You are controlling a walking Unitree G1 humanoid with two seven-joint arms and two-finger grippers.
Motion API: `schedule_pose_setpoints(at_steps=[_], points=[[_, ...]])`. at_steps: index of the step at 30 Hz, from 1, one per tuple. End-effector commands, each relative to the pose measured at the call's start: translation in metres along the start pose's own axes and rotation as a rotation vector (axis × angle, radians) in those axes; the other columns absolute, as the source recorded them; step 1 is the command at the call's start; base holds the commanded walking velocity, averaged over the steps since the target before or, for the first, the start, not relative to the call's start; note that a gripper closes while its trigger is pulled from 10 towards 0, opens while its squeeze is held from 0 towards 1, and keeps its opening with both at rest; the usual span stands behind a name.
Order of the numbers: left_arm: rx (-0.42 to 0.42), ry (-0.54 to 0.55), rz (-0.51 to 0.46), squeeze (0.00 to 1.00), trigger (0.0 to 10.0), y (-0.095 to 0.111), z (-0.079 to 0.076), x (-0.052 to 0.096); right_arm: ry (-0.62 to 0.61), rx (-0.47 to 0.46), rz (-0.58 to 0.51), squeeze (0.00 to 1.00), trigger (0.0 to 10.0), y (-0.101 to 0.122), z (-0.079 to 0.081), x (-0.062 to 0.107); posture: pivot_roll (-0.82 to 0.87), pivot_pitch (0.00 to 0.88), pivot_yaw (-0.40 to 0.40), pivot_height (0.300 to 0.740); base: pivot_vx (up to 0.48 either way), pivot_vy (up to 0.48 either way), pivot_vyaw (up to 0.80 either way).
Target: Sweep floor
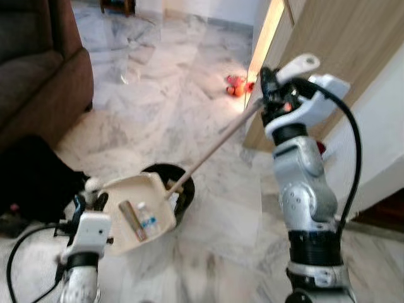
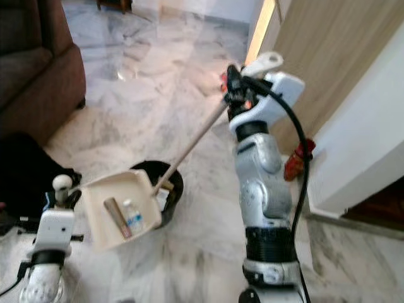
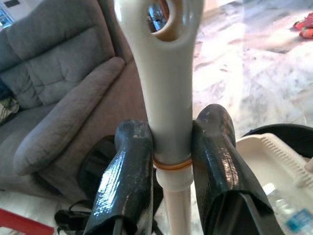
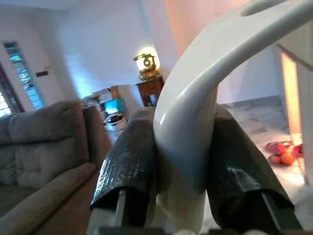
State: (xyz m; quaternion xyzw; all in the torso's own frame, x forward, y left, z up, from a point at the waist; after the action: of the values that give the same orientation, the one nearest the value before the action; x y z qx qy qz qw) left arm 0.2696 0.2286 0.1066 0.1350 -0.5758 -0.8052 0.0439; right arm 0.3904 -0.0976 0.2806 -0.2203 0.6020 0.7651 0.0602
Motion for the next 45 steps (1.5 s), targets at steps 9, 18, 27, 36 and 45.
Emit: schedule_pose_setpoints(at_steps=[9,18,27,36,45], points=[[-0.002,-0.007,-0.024,0.00,10.0,0.006,-0.004,0.001,0.014,-0.028,-0.086,0.00,10.0,0.025,0.000,0.000,0.17,0.127,-0.110,0.740,0.273,0.000,0.00],[-0.001,-0.006,-0.025,0.00,10.0,0.006,-0.005,0.002,0.045,-0.022,-0.106,0.00,10.0,0.029,0.005,0.001,0.17,0.120,-0.111,0.740,0.270,0.000,0.13],[0.000,-0.007,-0.026,0.00,10.0,0.006,-0.006,0.002,0.059,-0.033,-0.097,0.00,10.0,0.027,0.009,0.000,0.17,0.113,-0.112,0.740,0.270,0.000,0.19],[0.001,-0.005,-0.029,0.00,10.0,0.006,-0.005,0.001,0.069,-0.023,-0.098,0.00,10.0,0.027,0.011,0.001,0.17,0.113,-0.112,0.740,0.271,0.000,0.28],[0.000,-0.001,-0.029,0.00,10.0,0.006,-0.005,0.002,0.078,-0.023,-0.100,0.00,10.0,0.028,0.012,0.001,0.17,0.113,-0.113,0.740,0.271,0.000,0.06]])
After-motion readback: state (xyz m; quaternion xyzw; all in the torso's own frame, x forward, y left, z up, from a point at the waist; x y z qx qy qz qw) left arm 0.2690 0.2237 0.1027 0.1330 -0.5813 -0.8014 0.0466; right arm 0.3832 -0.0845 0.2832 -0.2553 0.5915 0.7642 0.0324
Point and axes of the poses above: a point about 5 cm out from each wrist's last joint towards the gripper, its own x axis pointing back from the gripper into the wrist, its own y axis along the axis of the wrist's last joint, z = x × y, the point moved 6 cm from there along -x, pointing out of the wrist towards the gripper, and after that the axes turned 11 degrees about x, right-handed, at the moved point
